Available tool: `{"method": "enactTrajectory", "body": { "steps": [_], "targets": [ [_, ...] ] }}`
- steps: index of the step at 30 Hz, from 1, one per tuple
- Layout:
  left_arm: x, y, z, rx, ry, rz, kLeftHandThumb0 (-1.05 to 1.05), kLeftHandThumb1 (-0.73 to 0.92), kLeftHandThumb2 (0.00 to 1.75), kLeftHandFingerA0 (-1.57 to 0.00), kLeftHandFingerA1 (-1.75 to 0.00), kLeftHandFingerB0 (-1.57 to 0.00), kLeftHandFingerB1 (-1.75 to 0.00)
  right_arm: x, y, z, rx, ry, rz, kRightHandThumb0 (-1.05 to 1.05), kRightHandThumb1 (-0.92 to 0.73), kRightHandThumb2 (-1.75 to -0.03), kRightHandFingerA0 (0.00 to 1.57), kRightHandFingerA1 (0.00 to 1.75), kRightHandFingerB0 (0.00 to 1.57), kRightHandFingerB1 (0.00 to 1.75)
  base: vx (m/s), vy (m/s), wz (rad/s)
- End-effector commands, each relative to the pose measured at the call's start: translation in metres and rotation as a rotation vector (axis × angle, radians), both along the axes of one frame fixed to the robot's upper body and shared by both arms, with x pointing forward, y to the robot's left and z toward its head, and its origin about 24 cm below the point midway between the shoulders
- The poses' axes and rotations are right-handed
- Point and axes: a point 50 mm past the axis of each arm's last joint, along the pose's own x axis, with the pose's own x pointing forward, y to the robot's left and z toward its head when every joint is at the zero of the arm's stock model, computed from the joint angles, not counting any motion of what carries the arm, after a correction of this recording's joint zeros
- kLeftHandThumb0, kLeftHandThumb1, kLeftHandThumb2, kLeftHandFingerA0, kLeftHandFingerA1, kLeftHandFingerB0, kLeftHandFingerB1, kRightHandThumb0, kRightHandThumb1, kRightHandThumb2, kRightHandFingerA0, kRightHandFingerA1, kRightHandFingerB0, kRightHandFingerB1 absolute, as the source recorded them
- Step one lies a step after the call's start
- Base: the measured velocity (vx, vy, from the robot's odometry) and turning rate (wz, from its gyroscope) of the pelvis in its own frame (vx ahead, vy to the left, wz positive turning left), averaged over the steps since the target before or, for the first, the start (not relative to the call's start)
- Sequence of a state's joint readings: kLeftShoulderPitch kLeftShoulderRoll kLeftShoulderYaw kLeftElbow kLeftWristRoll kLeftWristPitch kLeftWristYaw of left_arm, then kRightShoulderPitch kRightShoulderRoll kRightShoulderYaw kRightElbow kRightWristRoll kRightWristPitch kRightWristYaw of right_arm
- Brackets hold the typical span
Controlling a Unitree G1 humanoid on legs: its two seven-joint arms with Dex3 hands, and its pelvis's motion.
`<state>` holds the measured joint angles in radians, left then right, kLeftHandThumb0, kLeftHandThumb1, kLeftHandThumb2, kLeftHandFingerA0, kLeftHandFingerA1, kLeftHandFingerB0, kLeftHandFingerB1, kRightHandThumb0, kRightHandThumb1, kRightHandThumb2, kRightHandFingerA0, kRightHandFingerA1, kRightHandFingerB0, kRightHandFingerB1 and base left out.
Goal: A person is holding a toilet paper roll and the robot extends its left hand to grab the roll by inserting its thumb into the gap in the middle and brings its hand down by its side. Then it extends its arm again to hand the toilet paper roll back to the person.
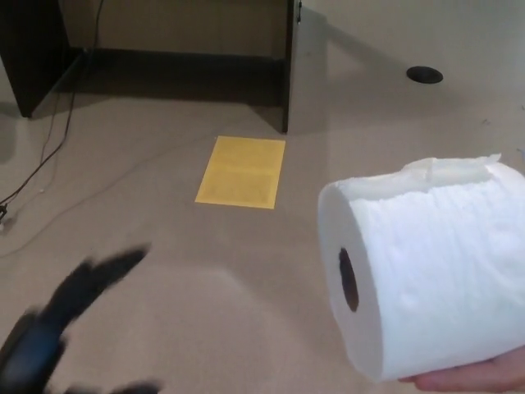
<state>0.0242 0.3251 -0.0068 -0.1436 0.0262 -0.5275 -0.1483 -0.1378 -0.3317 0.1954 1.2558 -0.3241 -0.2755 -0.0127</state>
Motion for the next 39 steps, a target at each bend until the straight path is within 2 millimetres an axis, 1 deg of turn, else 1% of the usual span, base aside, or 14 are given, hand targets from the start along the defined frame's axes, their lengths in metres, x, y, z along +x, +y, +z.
{"method": "enactTrajectory", "body": {
  "steps": [1,2,3,6,7,8,9,11,12,15,16,36,37,39],
  "targets": [
    [0.019,-0.058,0.064,0.042,-0.094,-0.198,-0.43,0.36,0.52,-0.2,-0.31,-0.18,-0.28,0.008,-0.006,0.006,-0.042,-0.022,0.011,-0.39,-0.66,-0.6,0.79,0.64,0.56,0.42,0.0,0.0,0.0],
    [0.02,-0.06,0.065,0.04,-0.097,-0.205,-0.43,0.36,0.51,-0.18,-0.31,-0.17,-0.27,0.008,-0.006,0.006,-0.04,-0.02,0.012,-0.39,-0.67,-0.6,0.77,0.6,0.55,0.42,0.0,0.0,0.0],
    [0.025,-0.071,0.073,0.047,-0.124,-0.228,-0.25,0.15,0.76,0.0,-0.48,0.0,-0.47,0.009,-0.005,0.006,-0.033,-0.016,0.007,-0.38,-0.67,-0.6,0.74,0.58,0.53,0.41,0.0,0.0,0.0],
    [0.028,-0.084,0.083,0.077,-0.153,-0.229,-0.28,0.14,0.76,0.0,-0.48,0.0,-0.48,0.008,-0.005,0.006,-0.03,-0.018,0.008,-0.38,-0.67,-0.61,0.75,0.58,0.53,0.41,0.0,0.0,0.0],
    [0.029,-0.088,0.084,0.08,-0.157,-0.234,-0.28,0.14,0.76,0.0,-0.48,0.0,-0.48,0.008,-0.005,0.005,-0.03,-0.015,0.01,-0.38,-0.67,-0.6,0.77,0.58,0.53,0.41,0.0,0.0,0.0],
    [0.03,-0.092,0.087,0.081,-0.163,-0.245,-0.55,0.34,0.63,-0.14,-0.37,-0.1,-0.33,0.007,-0.005,0.005,-0.032,-0.012,0.013,-0.39,-0.67,-0.61,0.76,0.58,0.53,0.41,0.0,0.0,0.0],
    [0.03,-0.096,0.089,0.088,-0.17,-0.256,-0.28,0.13,0.76,0.0,-0.48,0.0,-0.48,0.007,-0.005,0.005,-0.032,-0.01,0.012,-0.39,-0.67,-0.6,0.77,0.6,0.53,0.41,0.0,0.0,0.0],
    [0.029,-0.103,0.092,0.088,-0.18,-0.265,-0.27,0.12,0.75,-0.01,-0.48,0.0,-0.48,0.006,-0.005,0.004,-0.03,-0.009,0.012,-0.39,-0.66,-0.61,0.78,0.62,0.54,0.42,0.0,0.0,0.0],
    [0.028,-0.106,0.093,0.086,-0.186,-0.269,-0.55,0.35,0.64,-0.18,-0.38,-0.09,-0.33,0.005,-0.005,0.004,-0.028,-0.009,0.013,-0.39,-0.66,-0.6,0.77,0.62,0.54,0.42,0.0,0.0,0.0],
    [0.027,-0.113,0.093,0.082,-0.197,-0.286,-0.55,0.35,0.63,-0.17,-0.37,-0.1,-0.33,0.004,-0.004,0.003,-0.027,-0.003,0.017,-0.39,-0.66,-0.6,0.77,0.59,0.54,0.42,0.0,0.0,0.0],
    [0.027,-0.114,0.093,0.084,-0.191,-0.29,-0.28,0.14,0.77,0.0,-0.48,0.0,-0.48,0.004,-0.004,0.003,-0.026,-0.003,0.017,-0.39,-0.66,-0.6,0.77,0.63,0.56,0.43,0.0,0.0,0.0],
    [0.014,-0.148,0.089,0.121,-0.201,-0.295,-0.29,0.17,0.78,0.0,-0.48,0.0,-0.48,0.001,-0.001,0.0,-0.014,0.017,0.016,-0.39,-0.66,-0.6,0.77,0.63,0.55,0.42,0.0,0.0,0.0],
    [0.014,-0.15,0.089,0.112,-0.207,-0.299,-0.55,0.36,0.63,-0.16,-0.38,-0.09,-0.33,0.001,-0.001,0.0,-0.016,0.018,0.019,-0.39,-0.66,-0.6,0.76,0.64,0.55,0.42,0.0,0.0,0.0],
    [0.012,-0.156,0.089,0.11,-0.222,-0.304,-0.54,0.37,0.64,-0.23,-0.4,-0.09,-0.33,0.0,0.0,-0.001,-0.022,0.021,0.032,-0.39,-0.66,-0.6,0.75,0.61,0.55,0.42,0.0,0.0,0.0]
  ]
}}
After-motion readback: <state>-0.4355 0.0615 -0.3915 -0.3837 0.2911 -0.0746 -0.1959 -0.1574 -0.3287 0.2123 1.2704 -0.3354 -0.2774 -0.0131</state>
